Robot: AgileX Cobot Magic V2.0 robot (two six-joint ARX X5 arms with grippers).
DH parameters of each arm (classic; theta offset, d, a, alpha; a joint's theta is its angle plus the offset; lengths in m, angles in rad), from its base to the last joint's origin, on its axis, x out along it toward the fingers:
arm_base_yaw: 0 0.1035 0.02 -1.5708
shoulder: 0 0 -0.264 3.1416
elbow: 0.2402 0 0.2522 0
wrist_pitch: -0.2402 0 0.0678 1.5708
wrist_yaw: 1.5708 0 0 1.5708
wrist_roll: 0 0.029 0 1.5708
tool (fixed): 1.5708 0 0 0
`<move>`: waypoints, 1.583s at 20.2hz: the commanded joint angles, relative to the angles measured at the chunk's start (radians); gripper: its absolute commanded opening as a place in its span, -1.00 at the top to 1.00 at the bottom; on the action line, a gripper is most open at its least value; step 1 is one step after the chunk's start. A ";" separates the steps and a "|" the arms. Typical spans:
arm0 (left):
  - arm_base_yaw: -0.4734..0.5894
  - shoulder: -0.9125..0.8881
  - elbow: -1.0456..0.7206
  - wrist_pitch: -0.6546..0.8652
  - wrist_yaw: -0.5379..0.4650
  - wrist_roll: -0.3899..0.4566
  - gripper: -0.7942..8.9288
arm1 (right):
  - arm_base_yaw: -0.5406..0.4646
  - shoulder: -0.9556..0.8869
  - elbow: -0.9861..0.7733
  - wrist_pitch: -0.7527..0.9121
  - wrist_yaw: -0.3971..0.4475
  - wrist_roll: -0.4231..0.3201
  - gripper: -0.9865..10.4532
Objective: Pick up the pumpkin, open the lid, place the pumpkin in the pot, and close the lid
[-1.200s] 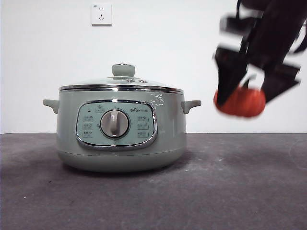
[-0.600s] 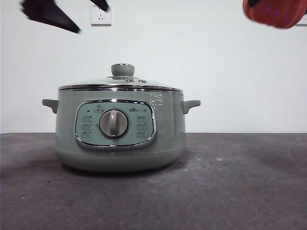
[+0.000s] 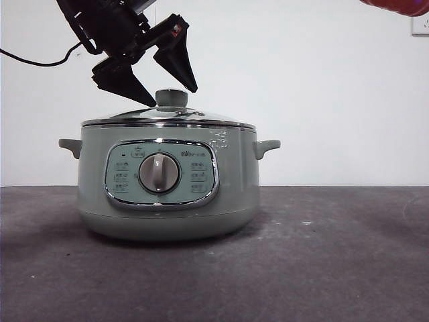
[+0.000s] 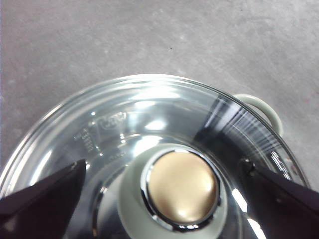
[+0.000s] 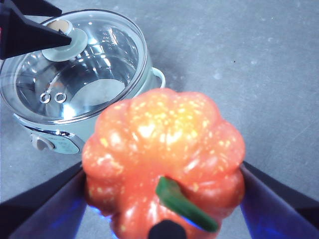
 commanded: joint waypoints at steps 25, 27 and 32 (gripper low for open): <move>-0.036 -0.031 0.016 -0.059 -0.035 0.000 0.86 | 0.003 0.000 0.000 -0.007 -0.001 0.009 0.85; -0.035 -0.068 0.024 -0.060 -0.035 0.000 0.86 | 0.003 0.001 0.000 -0.007 -0.001 0.009 0.85; -0.035 -0.188 0.027 -0.077 -0.071 0.001 0.86 | 0.004 0.042 0.000 0.004 -0.051 0.010 0.85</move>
